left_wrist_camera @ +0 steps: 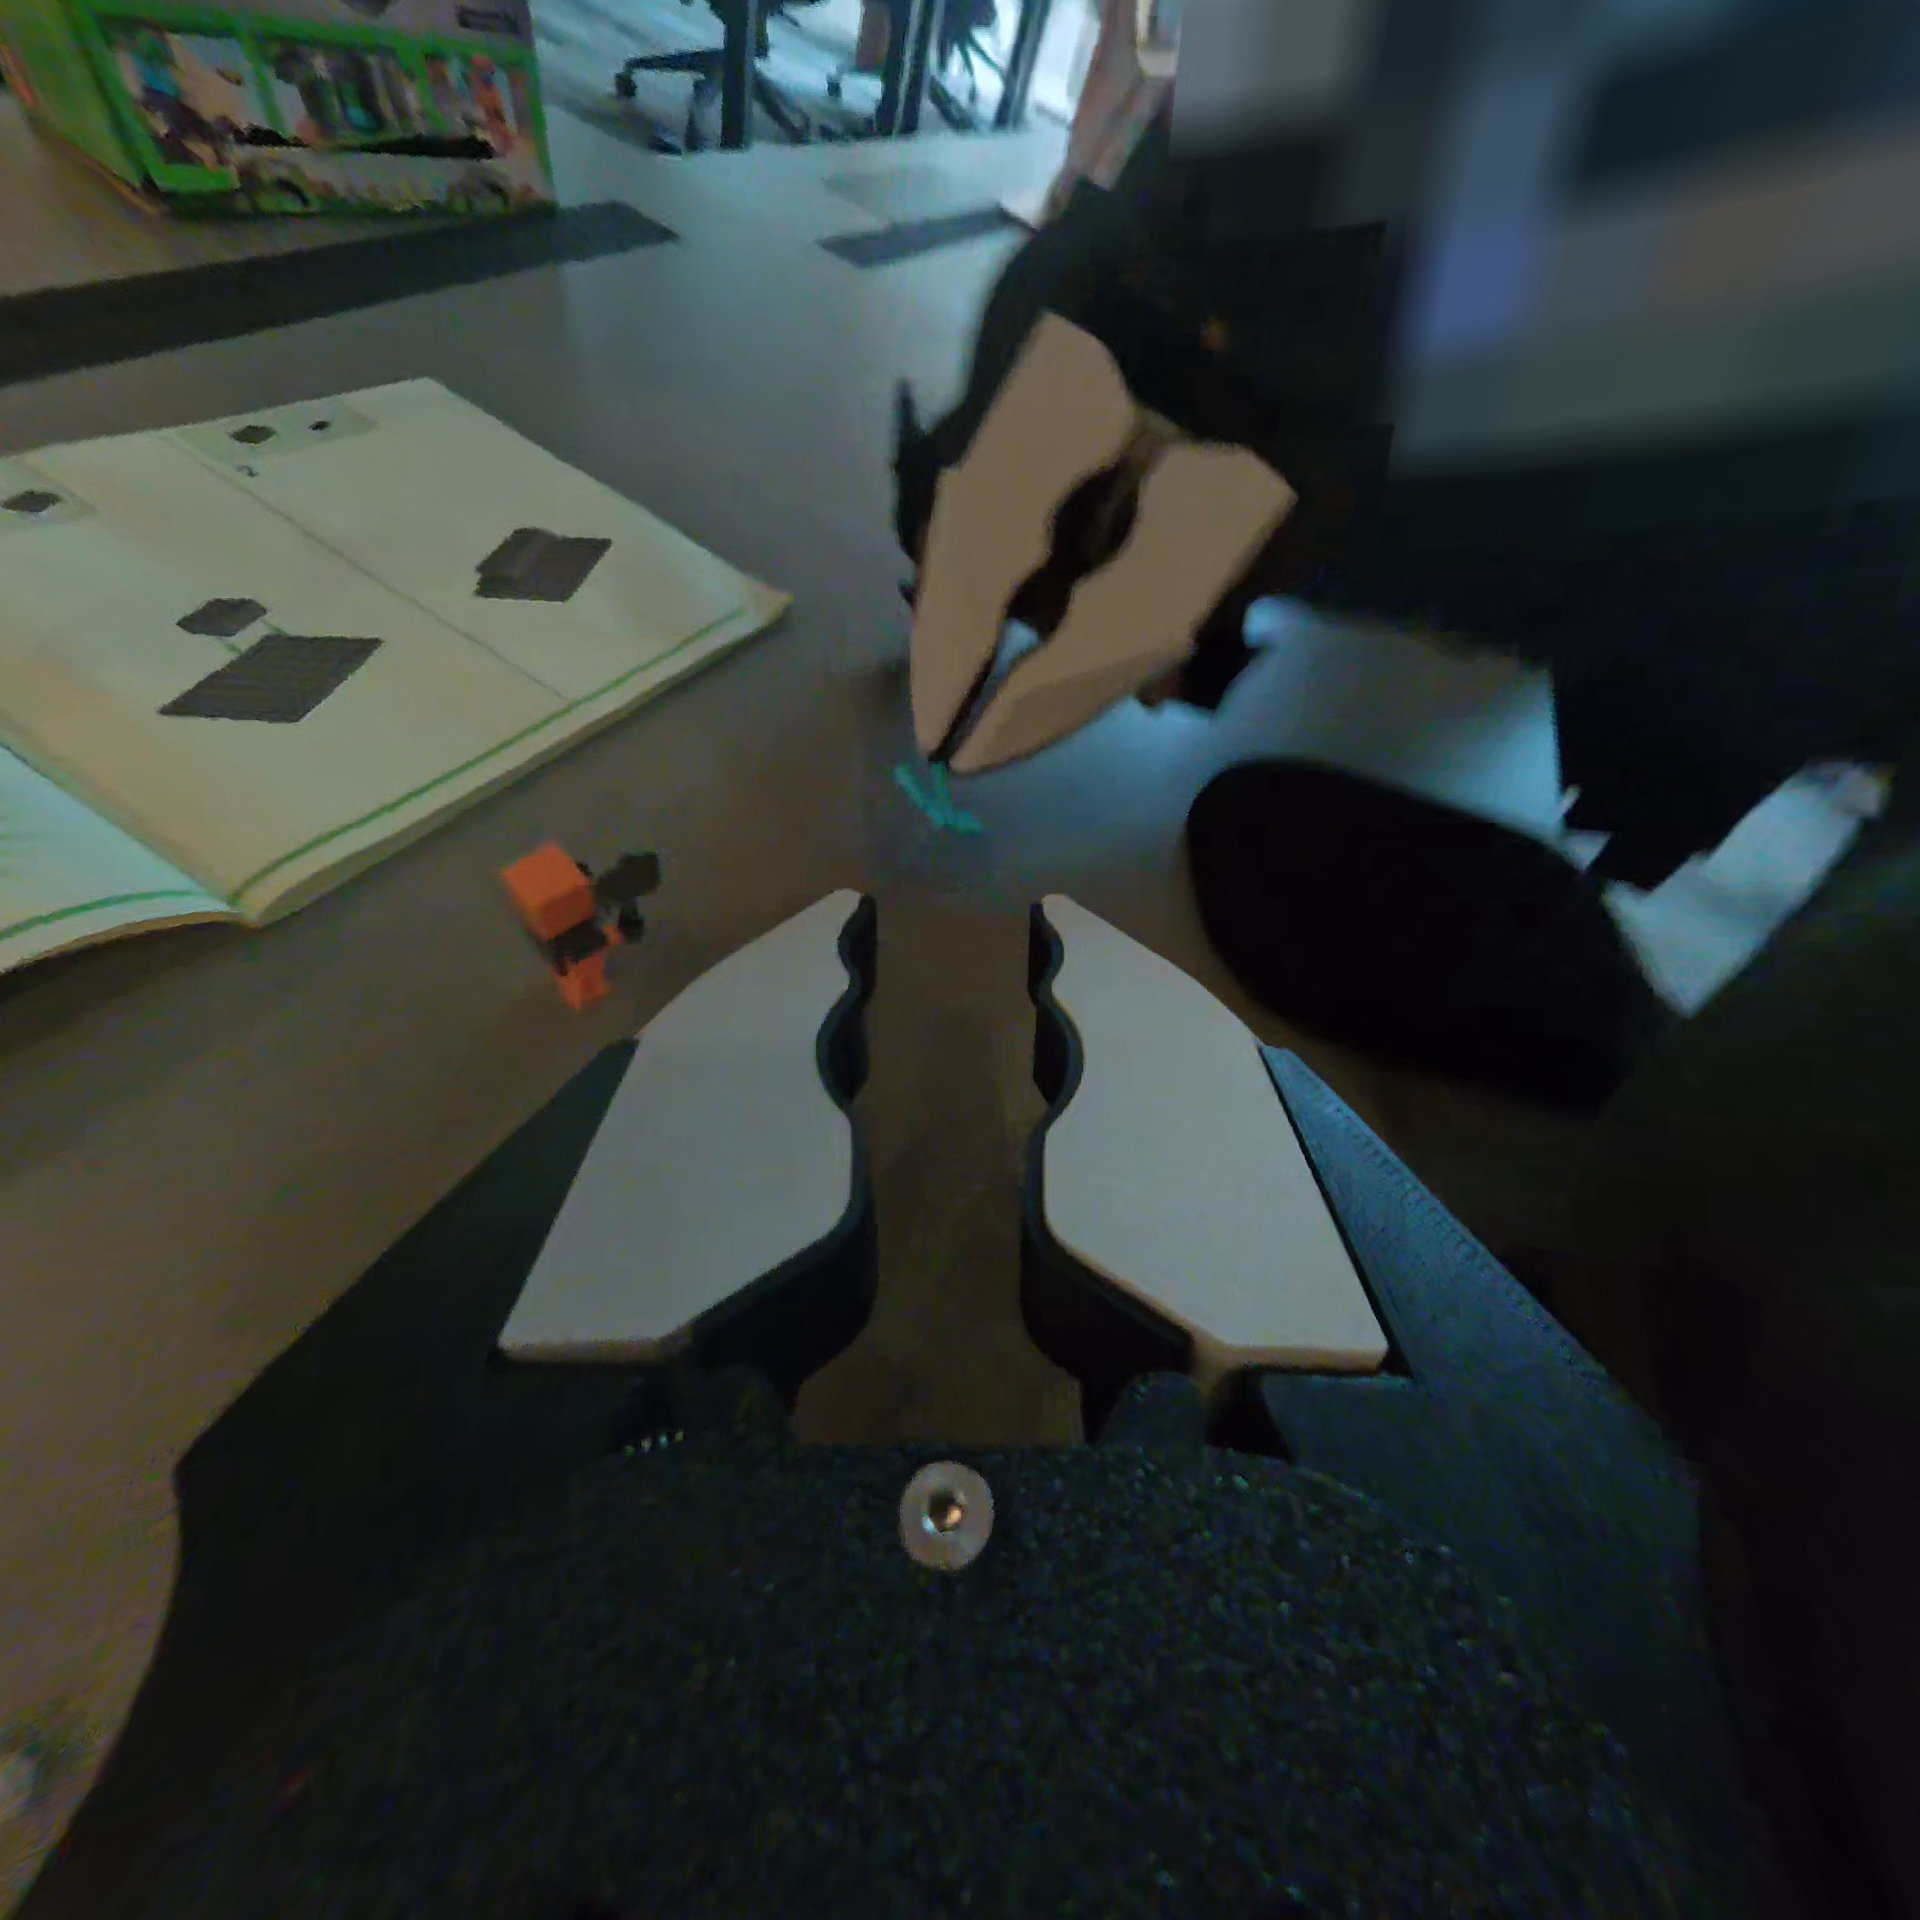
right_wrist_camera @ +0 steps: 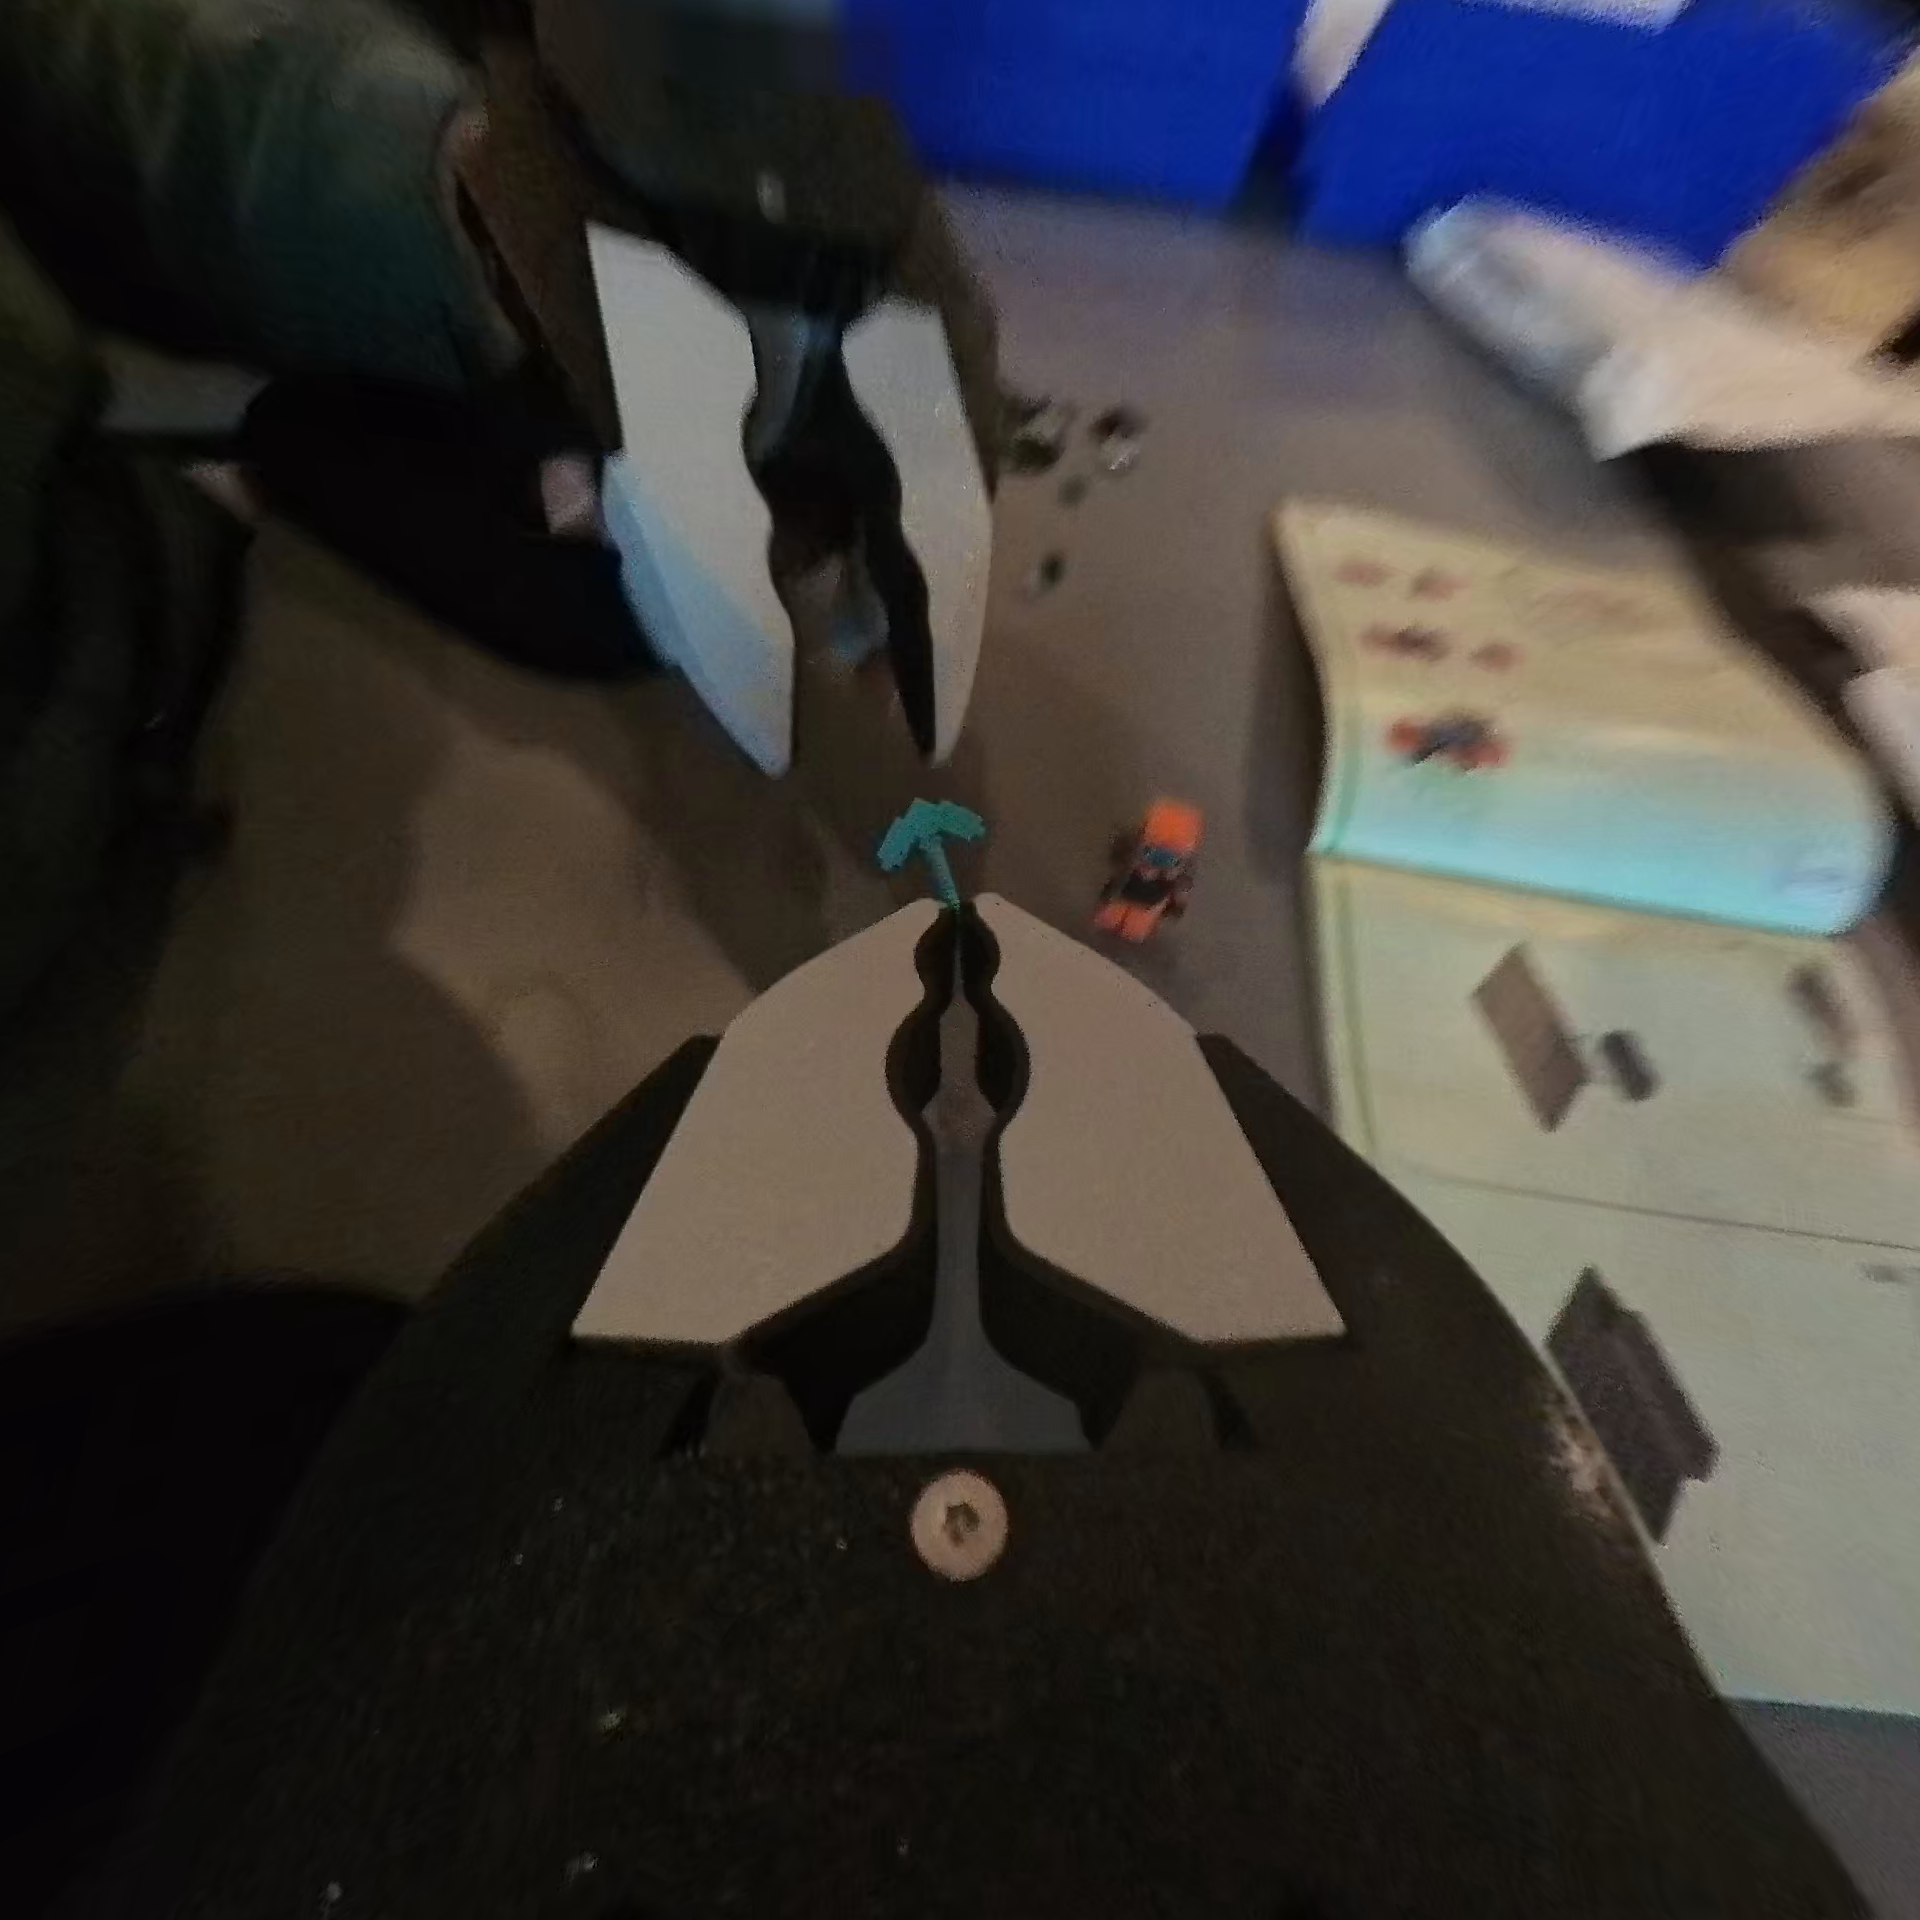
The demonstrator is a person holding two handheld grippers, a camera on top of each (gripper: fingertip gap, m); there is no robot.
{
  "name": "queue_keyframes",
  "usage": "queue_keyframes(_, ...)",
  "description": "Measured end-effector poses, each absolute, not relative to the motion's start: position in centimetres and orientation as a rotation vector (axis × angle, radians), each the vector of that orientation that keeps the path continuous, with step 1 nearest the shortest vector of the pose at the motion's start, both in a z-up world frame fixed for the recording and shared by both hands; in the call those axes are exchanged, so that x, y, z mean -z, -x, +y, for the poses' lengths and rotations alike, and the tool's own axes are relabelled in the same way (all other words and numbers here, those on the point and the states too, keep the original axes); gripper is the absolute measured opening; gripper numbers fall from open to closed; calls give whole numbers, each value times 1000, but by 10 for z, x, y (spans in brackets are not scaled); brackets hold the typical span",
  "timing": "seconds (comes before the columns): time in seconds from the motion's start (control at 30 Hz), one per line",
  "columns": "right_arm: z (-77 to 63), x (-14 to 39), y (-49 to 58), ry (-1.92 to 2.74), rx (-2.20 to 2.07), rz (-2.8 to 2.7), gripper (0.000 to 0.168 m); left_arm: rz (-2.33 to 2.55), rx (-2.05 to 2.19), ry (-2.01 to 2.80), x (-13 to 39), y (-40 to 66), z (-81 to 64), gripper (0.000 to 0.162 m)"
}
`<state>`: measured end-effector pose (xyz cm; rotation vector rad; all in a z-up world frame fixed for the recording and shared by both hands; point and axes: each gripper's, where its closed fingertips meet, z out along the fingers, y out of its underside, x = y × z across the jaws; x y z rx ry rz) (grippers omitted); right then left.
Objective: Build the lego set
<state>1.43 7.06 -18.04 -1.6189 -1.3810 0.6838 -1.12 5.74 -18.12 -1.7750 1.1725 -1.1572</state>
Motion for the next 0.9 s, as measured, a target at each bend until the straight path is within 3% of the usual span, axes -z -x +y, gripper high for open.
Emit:
queue_keyframes(0.5, 70, 163, -4, 1540, -476, -1190, 0, 950, 1510, 1826, 163, 0, 66, 14)
queue_keyframes(0.6, 70, 161, -2, 1532, -457, -1177, 0, 974, 1487, 1811, 162, 0, 65, 3)
queue_keyframes(0.9, 55, 160, 1, 1624, -602, -1243, 4, 1356, 1135, 1703, 169, 7, 54, 1)
